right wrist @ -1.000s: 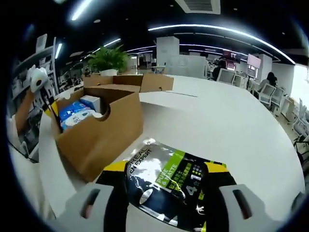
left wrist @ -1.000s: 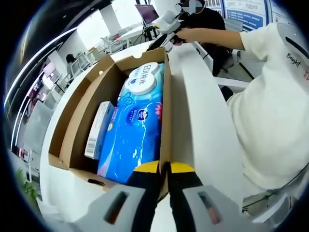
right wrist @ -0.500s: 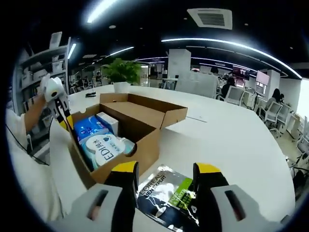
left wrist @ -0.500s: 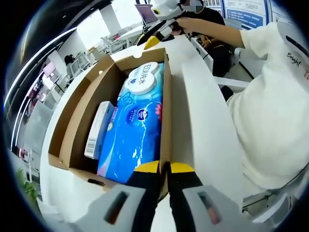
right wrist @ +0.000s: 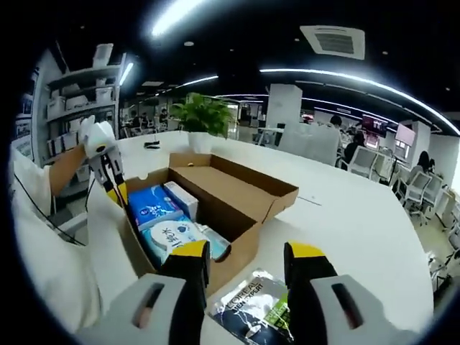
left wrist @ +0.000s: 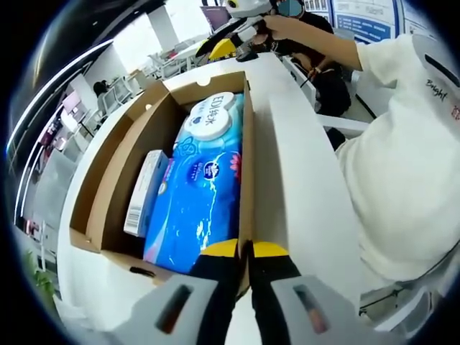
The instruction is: Operate the shoe box by opening the lid, removing the specified soft item, and placing it in the target area until the item is outside and the box remains undamaged.
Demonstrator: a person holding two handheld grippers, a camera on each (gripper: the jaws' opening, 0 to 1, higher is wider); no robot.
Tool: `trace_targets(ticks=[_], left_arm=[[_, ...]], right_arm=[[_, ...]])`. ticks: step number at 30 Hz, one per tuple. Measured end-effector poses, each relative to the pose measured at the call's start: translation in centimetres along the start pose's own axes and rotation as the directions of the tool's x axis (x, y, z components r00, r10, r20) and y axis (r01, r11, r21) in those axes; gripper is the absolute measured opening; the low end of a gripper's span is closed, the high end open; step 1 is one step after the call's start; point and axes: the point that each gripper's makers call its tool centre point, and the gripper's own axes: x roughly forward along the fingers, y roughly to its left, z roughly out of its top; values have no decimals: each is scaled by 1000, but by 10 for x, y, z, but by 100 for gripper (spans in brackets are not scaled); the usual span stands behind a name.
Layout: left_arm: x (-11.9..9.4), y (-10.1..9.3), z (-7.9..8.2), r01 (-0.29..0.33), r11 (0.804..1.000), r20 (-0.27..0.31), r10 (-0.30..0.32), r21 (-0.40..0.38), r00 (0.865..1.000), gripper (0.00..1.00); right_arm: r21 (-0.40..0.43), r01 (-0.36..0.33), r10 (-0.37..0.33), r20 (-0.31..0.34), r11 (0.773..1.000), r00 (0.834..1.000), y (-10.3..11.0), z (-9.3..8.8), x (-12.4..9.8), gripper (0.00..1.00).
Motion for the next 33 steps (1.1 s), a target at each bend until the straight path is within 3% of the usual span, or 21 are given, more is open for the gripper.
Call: trace_targets(ticks=[6, 8, 16, 24, 29, 33], left_arm=[[0, -1, 1, -2, 1000, 4, 2, -2, 1000, 4], [-1, -1, 1, -5, 1000, 6, 5, 0, 1000, 4], [-1, -3, 1, -4, 1000, 4, 4, 1, 1000, 4], [0, -4, 2, 0, 1000, 6, 0, -1, 1000, 4], [0, -5, 3, -5, 1000, 10, 5, 2, 1000, 4], [0, -6, 3, -3, 1000, 17, 3, 2, 1000, 4]], right_arm=[[-36, -48, 49, 27, 998, 998, 12, 12, 2, 42], [-50, -117, 119, 36, 992, 992, 25, 17, 5, 40], [-128, -146, 154, 49, 981, 987, 39, 32, 13, 33], [-158, -188, 189, -8, 969, 982, 48, 33, 20, 36], [-180, -241, 235, -56, 954, 970, 57, 31, 25, 38], [-182, -265, 235, -174, 947, 956, 59, 16, 35, 40]])
